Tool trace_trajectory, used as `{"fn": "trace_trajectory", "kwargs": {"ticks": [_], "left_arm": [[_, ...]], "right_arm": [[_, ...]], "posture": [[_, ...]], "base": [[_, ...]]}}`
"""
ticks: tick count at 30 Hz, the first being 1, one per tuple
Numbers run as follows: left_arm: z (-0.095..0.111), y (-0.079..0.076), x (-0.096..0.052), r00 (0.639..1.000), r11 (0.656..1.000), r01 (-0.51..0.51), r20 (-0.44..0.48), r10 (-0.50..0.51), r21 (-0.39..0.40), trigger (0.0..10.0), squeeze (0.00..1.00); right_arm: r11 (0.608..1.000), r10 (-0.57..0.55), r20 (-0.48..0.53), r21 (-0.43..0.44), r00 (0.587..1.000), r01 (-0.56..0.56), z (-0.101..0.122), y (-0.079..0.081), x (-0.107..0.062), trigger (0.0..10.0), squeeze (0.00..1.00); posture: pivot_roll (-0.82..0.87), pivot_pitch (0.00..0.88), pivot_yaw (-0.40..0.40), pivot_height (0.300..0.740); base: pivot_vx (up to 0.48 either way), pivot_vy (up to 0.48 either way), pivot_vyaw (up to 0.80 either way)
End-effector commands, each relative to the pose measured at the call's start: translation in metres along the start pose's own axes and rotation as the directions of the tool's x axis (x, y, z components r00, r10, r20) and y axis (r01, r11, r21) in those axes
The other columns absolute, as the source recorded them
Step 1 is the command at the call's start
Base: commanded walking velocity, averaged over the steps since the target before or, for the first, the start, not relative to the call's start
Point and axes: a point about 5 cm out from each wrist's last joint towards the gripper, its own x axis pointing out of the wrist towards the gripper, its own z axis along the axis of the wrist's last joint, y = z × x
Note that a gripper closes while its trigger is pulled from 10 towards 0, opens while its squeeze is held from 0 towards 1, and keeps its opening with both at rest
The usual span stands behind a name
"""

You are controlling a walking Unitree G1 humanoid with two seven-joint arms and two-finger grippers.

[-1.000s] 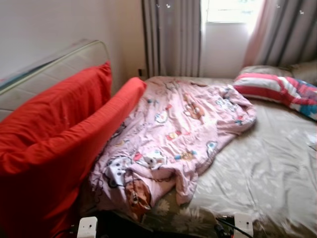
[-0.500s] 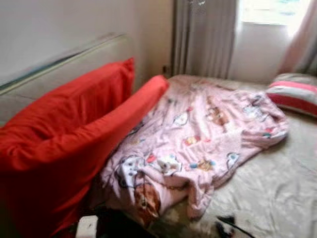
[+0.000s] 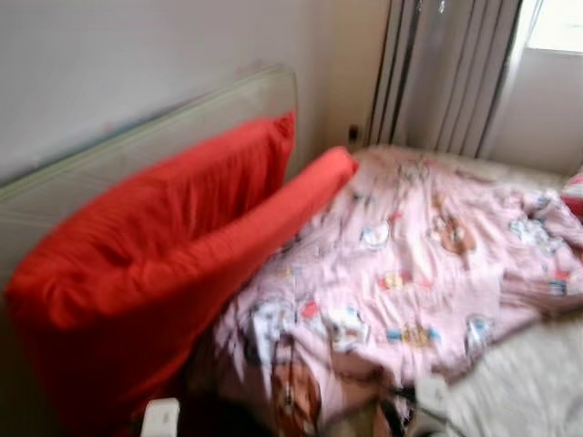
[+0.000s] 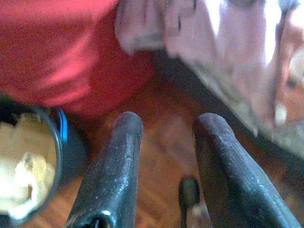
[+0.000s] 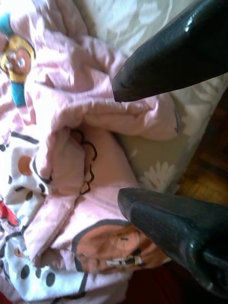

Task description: Clean up the room

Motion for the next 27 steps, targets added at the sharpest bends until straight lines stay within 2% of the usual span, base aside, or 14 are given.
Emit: {"fn": "trace_trajectory", "kwargs": {"ticks": [1,3,9,12,13,15,16,17,19,20,24,27], "left_arm": [[0.001,-0.006,0.001,1.000,1.000,0.014,0.009,-0.014,-0.001,10.0,0.00],[0.004,-0.008,0.002,0.999,1.000,0.019,0.026,-0.019,-0.010,10.0,0.00],[0.010,-0.008,0.002,0.998,1.000,0.022,0.056,-0.021,-0.017,10.0,0.00],[0.023,-0.008,0.004,0.993,0.999,0.030,0.113,-0.028,-0.021,10.0,0.00],[0.035,-0.009,0.005,0.986,0.999,0.039,0.165,-0.033,-0.031,10.0,0.00],[0.045,-0.010,0.006,0.977,0.998,0.045,0.208,-0.036,-0.041,10.0,0.00],[0.054,-0.013,0.007,0.969,0.998,0.055,0.245,-0.044,-0.039,10.0,0.00],[0.054,-0.013,0.007,0.969,0.998,0.055,0.245,-0.044,-0.039,10.0,0.00],[0.068,-0.017,0.007,0.947,0.996,0.071,0.318,-0.053,-0.044,10.0,0.00],[0.068,-0.017,0.007,0.947,0.996,0.071,0.318,-0.053,-0.044,10.0,0.00],[0.095,-0.024,0.004,0.887,0.995,0.085,0.459,-0.051,-0.055,10.0,0.00],[0.103,-0.027,0.001,0.860,0.994,0.092,0.508,-0.049,-0.059,10.0,0.00]], "right_arm": [[1.000,-0.030,-0.010,-0.007,0.999,0.030,0.000,-0.009,-0.002,10.0,0.00],[0.999,-0.016,0.004,-0.034,1.000,0.016,0.004,0.001,0.002,10.0,0.00],[0.999,-0.018,0.014,-0.051,1.000,0.019,0.001,0.007,0.001,10.0,0.00],[0.998,-0.019,0.045,-0.055,0.999,0.021,0.004,0.013,0.002,10.0,0.00],[0.998,-0.031,0.111,-0.058,0.993,0.038,0.023,0.002,0.005,10.0,0.00],[0.996,-0.037,0.175,-0.075,0.984,0.050,0.039,-0.003,0.006,10.0,0.00],[0.996,-0.033,0.219,-0.079,0.975,0.051,0.048,-0.003,0.006,10.0,0.00],[0.996,-0.033,0.219,-0.079,0.975,0.051,0.048,-0.003,0.006,10.0,0.00],[0.995,-0.012,0.315,-0.091,0.949,0.042,0.068,-0.002,0.007,10.0,0.00],[0.995,-0.012,0.315,-0.091,0.949,0.042,0.068,-0.002,0.007,10.0,0.00],[0.993,0.031,0.446,-0.116,0.895,0.023,0.093,0.005,0.005,10.0,0.00],[0.992,0.044,0.488,-0.124,0.872,0.019,0.101,0.008,0.004,10.0,0.00]], "posture": [[-0.07,0.000,0.058,0.740],[-0.07,0.000,0.057,0.740],[-0.07,0.000,0.052,0.740],[-0.06,0.000,0.046,0.740],[-0.06,0.000,0.044,0.740],[-0.06,0.000,0.043,0.740],[-0.06,0.001,0.040,0.740],[-0.06,0.001,0.040,0.740],[-0.07,0.003,0.037,0.740],[-0.07,0.003,0.037,0.740],[-0.08,0.007,0.034,0.740],[-0.08,0.010,0.027,0.740]], "base": [[0.000,0.000,0.00],[0.000,0.000,0.00],[0.000,0.000,0.00],[0.000,0.000,0.00],[0.000,0.000,0.00],[0.000,0.000,0.00],[0.000,0.000,0.00],[0.000,0.000,0.00],[0.000,0.000,0.00],[0.000,0.000,0.00],[0.000,0.000,0.00],[0.000,0.000,0.00]]}}
